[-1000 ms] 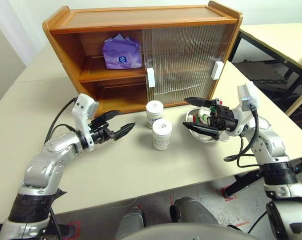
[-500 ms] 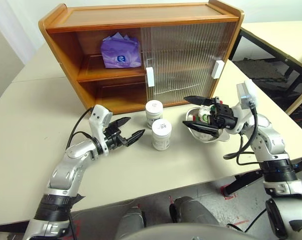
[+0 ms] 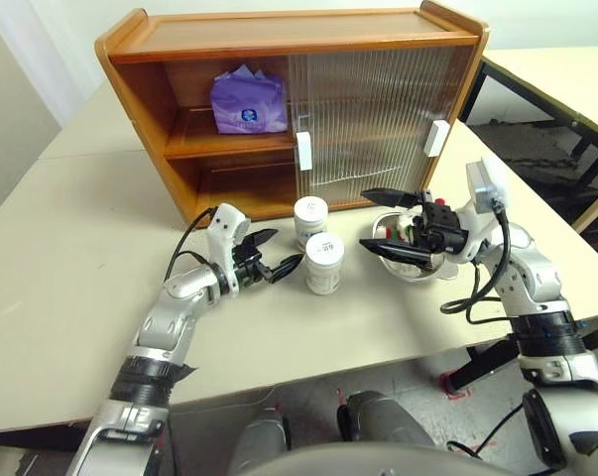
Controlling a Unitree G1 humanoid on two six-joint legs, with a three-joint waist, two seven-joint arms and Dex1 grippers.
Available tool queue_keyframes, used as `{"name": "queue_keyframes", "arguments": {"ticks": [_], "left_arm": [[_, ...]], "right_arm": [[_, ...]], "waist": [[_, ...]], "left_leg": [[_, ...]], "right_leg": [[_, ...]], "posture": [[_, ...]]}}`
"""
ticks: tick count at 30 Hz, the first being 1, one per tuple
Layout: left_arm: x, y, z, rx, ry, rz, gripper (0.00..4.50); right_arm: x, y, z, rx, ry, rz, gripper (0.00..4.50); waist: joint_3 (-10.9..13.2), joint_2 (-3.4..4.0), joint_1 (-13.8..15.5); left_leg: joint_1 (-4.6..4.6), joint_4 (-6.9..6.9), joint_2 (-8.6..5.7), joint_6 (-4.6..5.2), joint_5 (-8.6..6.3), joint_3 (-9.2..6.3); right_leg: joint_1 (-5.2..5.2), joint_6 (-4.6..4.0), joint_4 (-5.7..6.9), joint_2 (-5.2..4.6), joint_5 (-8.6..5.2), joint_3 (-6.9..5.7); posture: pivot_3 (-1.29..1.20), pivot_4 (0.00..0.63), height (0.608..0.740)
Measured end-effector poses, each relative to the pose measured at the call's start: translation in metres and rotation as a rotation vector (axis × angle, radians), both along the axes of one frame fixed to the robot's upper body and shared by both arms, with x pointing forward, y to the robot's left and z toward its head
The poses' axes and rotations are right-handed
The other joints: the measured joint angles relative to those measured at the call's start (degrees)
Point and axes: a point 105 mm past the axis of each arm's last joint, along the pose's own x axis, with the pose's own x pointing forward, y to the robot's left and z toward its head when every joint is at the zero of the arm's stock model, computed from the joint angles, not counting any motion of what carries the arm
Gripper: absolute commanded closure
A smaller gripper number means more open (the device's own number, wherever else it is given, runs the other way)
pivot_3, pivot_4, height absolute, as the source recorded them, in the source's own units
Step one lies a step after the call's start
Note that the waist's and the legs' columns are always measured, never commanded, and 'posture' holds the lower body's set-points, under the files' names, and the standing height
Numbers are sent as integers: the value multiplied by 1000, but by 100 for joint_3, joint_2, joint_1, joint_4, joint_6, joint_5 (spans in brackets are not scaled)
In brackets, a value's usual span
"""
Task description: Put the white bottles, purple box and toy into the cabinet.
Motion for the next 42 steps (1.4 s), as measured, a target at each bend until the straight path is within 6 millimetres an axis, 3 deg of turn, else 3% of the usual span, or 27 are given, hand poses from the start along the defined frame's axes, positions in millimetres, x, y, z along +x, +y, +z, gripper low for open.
{"name": "queue_keyframes", "arguments": {"ticks": [10, 23, 38, 42], "left_arm": [[16, -11, -7, 23, 3, -33, 14], [17, -21, -24, 56, 51, -51, 14], [36, -37, -21, 36, 59, -8, 14], [36, -41, -26, 27, 87, -22, 988]], "right_arm": [[0, 0, 0, -2, -2, -6, 0], [0, 1, 2, 0, -11, -16, 0], [1, 1, 3, 2, -9, -26, 0], [1, 1, 3, 2, -9, -30, 0]], "waist": [[0, 1, 7], [0, 1, -8], [0, 1, -8], [0, 1, -9]], "left_leg": [[0, 5, -7, 4, 2, 2], [0, 20, -20, 7, 4, 2], [1, 34, -31, 11, 6, 3], [2, 38, -30, 11, 6, 3]], "right_leg": [[7, 17, -1, 1, 1, 7], [15, 47, -1, 2, -5, 7], [29, 87, -4, 3, -17, 8], [33, 91, -4, 2, -17, 9]], "posture": [[-236, 0, 740], [-242, 0, 740], [-248, 0, 740], [-251, 0, 740]]}}
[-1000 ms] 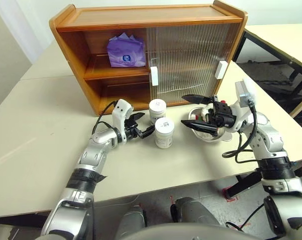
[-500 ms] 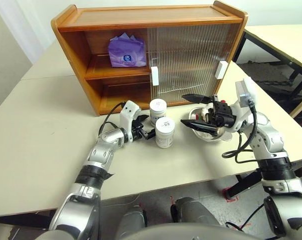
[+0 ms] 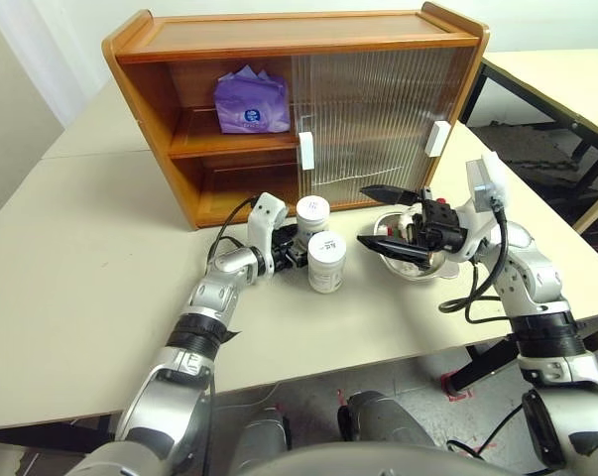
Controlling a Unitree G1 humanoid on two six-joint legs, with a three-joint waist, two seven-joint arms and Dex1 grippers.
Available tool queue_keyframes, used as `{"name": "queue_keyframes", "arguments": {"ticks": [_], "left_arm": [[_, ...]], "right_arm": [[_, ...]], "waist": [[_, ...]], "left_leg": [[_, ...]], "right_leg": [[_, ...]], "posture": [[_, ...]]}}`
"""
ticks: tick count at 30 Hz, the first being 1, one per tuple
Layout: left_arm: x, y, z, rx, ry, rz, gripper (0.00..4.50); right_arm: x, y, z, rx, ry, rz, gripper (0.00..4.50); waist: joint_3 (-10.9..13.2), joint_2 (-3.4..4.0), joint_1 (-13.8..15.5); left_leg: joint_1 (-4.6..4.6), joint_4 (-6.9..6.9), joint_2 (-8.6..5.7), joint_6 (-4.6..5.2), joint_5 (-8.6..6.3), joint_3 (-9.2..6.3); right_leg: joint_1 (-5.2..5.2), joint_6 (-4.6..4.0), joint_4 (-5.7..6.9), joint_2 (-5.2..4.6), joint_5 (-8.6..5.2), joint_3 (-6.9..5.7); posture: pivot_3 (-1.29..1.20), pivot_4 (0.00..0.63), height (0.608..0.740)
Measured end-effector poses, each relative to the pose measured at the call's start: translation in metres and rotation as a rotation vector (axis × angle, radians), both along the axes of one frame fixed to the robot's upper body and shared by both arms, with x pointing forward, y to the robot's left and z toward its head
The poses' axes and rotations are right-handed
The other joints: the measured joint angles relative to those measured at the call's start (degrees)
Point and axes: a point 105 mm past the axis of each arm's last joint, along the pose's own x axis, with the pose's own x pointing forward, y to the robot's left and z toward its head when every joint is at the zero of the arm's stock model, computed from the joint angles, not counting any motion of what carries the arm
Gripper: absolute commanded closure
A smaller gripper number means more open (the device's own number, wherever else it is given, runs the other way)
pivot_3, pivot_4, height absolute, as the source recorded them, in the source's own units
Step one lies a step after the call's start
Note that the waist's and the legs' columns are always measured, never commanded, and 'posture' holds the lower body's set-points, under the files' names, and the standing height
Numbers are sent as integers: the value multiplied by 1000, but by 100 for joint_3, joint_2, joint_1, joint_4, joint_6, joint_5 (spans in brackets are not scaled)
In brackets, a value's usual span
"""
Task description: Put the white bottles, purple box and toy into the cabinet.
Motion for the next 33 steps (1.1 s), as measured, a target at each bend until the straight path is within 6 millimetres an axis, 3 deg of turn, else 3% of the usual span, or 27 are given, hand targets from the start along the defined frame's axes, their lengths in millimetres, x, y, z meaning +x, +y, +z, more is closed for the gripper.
{"name": "queue_keyframes", "arguments": {"ticks": [2, 14, 20, 26, 33], "left_arm": [[1, -1, 0, -14, 15, 6, 1375], [-5, 11, 0, -42, 19, 61, 1375], [-16, 42, 5, -49, -29, 172, 1375], [-4, 73, 36, -114, -121, 357, 1375], [14, 95, 51, -61, -144, 470, 1375]], "right_arm": [[0, 0, 0, 0, 0, 0, 0], [-1, 2, 1, 5, -1, 2, 0], [-1, 1, 0, 3, 2, 5, 0], [-1, 2, 0, 2, 3, 8, 0], [-1, 2, 0, 2, 3, 10, 0]], "waist": [[0, 0, 2], [0, 0, -76], [1, 0, -115], [2, -1, -79], [2, -2, -66]], "left_leg": [[0, 2, 0, 1, 1, -1], [12, 3, -9, -2, -1, 3], [12, -2, -11, -4, -2, 4], [12, 0, -15, -2, 0, 1], [12, -1, -9, -2, -1, 1]], "right_leg": [[3, 6, 0, 0, -2, 0], [10, 9, -2, 7, -6, 0], [8, 4, -2, 15, -8, -2], [12, 4, -2, 3, -8, 1], [10, -41, -3, 2, 18, 1]], "posture": [[-251, 0, 740], [-246, 0, 740], [-238, 0, 740], [-236, 0, 740], [-239, 0, 740]]}}
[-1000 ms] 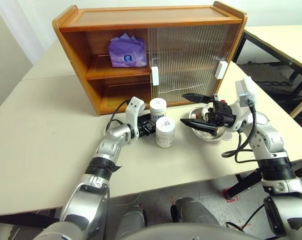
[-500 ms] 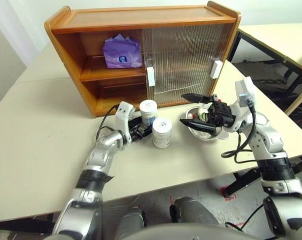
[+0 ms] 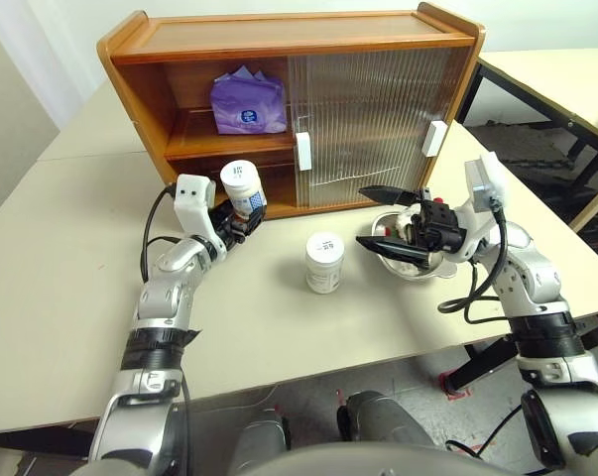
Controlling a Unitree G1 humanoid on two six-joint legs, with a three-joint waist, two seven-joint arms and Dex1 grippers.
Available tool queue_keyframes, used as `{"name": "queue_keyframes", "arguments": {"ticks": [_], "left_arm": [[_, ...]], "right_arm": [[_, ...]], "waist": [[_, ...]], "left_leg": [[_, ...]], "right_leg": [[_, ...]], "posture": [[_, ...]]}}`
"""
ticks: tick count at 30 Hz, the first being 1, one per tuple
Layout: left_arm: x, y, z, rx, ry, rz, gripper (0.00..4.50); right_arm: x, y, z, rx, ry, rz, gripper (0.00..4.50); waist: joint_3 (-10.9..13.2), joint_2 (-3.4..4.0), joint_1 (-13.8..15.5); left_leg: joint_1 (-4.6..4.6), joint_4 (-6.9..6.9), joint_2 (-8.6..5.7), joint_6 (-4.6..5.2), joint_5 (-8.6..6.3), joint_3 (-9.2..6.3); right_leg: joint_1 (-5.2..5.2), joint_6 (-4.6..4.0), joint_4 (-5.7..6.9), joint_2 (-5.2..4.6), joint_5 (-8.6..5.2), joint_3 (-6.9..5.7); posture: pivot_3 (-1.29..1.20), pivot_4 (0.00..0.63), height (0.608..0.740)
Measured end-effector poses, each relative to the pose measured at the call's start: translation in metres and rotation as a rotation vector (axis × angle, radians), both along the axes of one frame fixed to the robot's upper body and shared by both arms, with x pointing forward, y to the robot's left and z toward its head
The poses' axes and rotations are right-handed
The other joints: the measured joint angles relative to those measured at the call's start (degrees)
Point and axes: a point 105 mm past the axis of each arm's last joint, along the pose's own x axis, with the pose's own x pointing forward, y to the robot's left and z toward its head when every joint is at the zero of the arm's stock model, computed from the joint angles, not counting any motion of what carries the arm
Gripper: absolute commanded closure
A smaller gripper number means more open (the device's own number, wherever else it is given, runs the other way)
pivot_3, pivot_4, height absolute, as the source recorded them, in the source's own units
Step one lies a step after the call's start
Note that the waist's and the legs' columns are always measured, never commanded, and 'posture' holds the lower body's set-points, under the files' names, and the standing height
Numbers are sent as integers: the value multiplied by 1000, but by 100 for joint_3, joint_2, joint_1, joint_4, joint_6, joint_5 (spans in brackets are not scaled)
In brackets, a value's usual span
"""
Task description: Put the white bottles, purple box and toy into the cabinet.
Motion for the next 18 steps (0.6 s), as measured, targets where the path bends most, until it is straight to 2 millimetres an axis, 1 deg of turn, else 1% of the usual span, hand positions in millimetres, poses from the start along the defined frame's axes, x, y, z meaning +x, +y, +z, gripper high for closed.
{"name": "queue_keyframes", "arguments": {"ticks": [4, 8, 13, 16, 18], "left_arm": [[13, 8, -5, 29, 38, 68, 1375], [25, 12, -14, 28, 77, 126, 1375], [34, 5, -20, 18, 90, 132, 1375], [38, 5, -21, 21, 95, 134, 1375], [41, 5, -21, 22, 95, 136, 1375]], "right_arm": [[0, 0, 0, 1, 1, -2, 0], [0, 0, -1, 2, 2, -7, 0], [-1, 1, 0, 4, 0, -13, 0], [-1, 1, 1, 5, -3, -15, 0], [-1, 1, 1, 6, -4, -17, 0]], "waist": [[0, -1, -3], [1, -2, -3], [4, -6, -7], [6, -9, -35], [6, -10, -44]], "left_leg": [[0, 0, 4, 0, 0, -1], [-1, -1, 4, 0, 0, -1], [-4, -1, -5, 1, -1, 0], [-4, -1, -9, 1, -1, 1], [-4, -1, -11, 1, -1, 2]], "right_leg": [[-1, 1, -1, -2, 0, 1], [-1, 1, -2, -2, 0, 1], [-2, 3, -3, -1, -1, 1], [-1, 11, -4, 1, -5, 1], [-1, 42, -4, 3, -22, 1]], "posture": [[-247, 0, 740], [-254, 0, 740], [-263, 0, 740], [-263, 0, 740], [-263, 0, 740]]}}
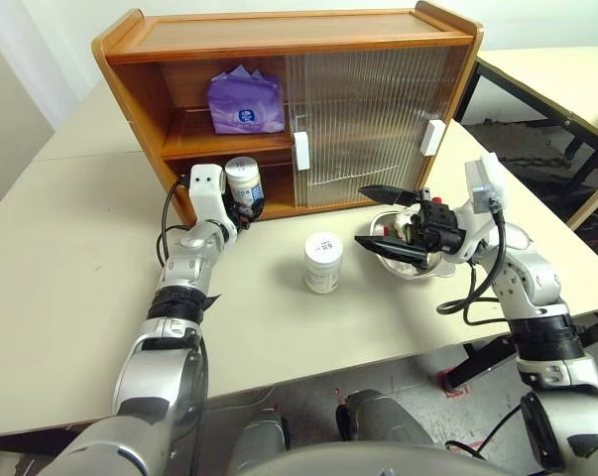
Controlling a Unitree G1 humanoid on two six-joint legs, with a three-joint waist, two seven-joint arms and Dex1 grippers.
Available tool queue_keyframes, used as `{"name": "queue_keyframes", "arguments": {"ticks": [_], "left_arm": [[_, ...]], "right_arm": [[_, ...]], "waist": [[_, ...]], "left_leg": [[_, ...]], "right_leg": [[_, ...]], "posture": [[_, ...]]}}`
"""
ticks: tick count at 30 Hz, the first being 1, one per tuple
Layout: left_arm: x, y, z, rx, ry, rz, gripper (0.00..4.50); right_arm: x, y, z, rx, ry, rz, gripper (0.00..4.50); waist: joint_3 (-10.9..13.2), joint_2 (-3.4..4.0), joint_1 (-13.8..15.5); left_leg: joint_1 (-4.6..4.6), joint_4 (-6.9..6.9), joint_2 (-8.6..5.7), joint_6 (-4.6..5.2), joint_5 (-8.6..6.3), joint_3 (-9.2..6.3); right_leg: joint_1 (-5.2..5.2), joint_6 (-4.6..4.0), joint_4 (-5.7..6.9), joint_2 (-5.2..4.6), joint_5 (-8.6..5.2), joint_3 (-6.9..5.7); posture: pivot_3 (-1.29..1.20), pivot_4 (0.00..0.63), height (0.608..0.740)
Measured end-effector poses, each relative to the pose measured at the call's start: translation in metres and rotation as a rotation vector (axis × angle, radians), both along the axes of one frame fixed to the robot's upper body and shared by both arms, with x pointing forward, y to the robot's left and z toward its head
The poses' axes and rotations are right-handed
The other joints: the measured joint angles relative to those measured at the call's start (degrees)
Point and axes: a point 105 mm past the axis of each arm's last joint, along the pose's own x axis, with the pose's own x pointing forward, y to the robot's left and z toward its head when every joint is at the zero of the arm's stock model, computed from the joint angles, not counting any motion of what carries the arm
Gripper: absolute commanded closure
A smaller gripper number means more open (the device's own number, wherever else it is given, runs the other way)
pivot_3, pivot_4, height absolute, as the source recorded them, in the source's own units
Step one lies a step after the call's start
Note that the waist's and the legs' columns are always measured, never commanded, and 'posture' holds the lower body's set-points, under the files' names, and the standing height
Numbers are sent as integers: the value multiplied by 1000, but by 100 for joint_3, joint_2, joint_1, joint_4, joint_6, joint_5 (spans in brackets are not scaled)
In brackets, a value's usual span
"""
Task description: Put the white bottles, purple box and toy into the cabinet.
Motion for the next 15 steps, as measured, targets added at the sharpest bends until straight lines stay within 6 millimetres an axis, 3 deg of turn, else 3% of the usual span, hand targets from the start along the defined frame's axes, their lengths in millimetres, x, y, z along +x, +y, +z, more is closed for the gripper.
{"name": "queue_keyframes", "arguments": {"ticks": [8, 15], "left_arm": [[13, 5, 5, 25, 1, 35, 1375], [17, 8, -4, 36, 31, 65, 1375]], "right_arm": [[-1, 0, -1, -1, 2, -1, 0], [-1, 0, -1, -2, 2, -1, 0]], "waist": [[1, -2, -20], [2, -2, -42]], "left_leg": [[0, 2, -2, 2, 1, 1], [0, 2, -2, 3, 2, 1]], "right_leg": [[3, 19, 0, -1, -4, 1], [2, 22, 0, 1, -5, 1]], "posture": [[-264, 4, 740], [-271, 3, 740]]}}
